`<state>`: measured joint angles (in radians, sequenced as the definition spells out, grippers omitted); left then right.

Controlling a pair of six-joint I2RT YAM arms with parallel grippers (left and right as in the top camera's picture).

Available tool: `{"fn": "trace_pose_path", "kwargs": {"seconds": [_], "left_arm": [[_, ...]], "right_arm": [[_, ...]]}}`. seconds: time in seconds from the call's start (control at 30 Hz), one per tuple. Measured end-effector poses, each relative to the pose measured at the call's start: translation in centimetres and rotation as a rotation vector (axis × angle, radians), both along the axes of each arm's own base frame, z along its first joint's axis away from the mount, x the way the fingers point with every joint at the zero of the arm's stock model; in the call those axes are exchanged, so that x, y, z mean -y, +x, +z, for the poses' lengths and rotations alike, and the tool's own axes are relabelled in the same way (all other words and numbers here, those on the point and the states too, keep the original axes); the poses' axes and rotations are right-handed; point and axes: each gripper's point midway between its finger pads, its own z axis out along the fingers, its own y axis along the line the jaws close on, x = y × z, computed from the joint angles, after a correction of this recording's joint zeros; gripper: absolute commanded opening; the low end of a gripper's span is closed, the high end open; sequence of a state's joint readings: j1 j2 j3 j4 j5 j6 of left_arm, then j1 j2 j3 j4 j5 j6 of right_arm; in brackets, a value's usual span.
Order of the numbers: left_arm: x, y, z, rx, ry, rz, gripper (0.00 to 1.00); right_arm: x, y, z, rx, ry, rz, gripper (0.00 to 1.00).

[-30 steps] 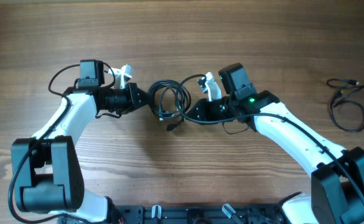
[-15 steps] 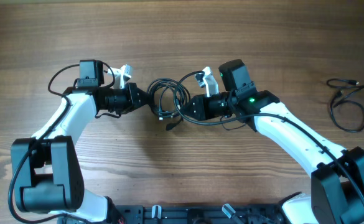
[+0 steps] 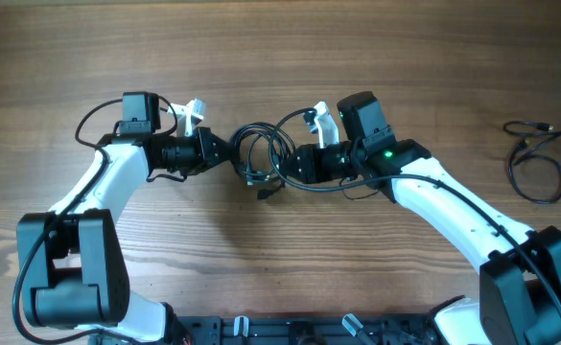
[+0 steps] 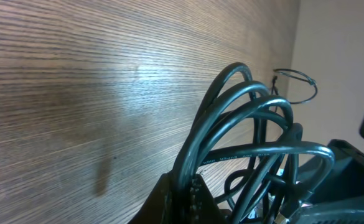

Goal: Untangle cables

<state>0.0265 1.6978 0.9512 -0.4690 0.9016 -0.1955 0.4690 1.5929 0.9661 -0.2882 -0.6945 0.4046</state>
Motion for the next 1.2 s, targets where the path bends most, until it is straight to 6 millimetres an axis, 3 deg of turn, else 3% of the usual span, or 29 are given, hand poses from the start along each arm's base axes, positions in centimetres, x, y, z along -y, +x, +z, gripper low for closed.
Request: {"fn": "trace_pose_path", "kwargs": {"seconds": [0.1, 0.27, 0.5, 0.63, 0.77, 0.9, 1.2], "left_arm": [[0.2, 0.0, 0.2, 0.002, -0.013, -0.005, 0.07], [0.3, -0.1, 0.3, 0.003, -0.023, -0.008, 0.07], [0.1, 0.0, 0.2, 0.003, -0.013, -0.005, 0.04], [-0.8, -0.1, -1.3, -0.077, 0.07, 0.069, 0.04], [-1.5, -0.8, -2.9, -0.209, 0.156, 0.169, 0.04], [-1.5, -0.9, -3.2, -0.243, 0.17, 0.199, 0.04], [-2.2, -0.7, -3.7, -0.264, 0.206, 0.244, 0.04]], "right_arm": [[0.0, 0.0, 0.0, -0.005, 0.001, -0.004, 0.27], [0.0, 0.1, 0.1, -0.012, 0.005, -0.013, 0.05], [0.3, 0.5, -0.2, 0.002, -0.018, -0.033, 0.04], [1.2, 0.8, -1.3, 0.003, -0.089, -0.077, 0.04], [2.9, 0.7, -3.2, -0.01, -0.233, -0.139, 0.04], [4.7, 0.4, -4.6, -0.02, -0.35, -0.181, 0.04], [10.8, 0.6, -6.7, 0.006, -0.677, -0.314, 0.04]]}}
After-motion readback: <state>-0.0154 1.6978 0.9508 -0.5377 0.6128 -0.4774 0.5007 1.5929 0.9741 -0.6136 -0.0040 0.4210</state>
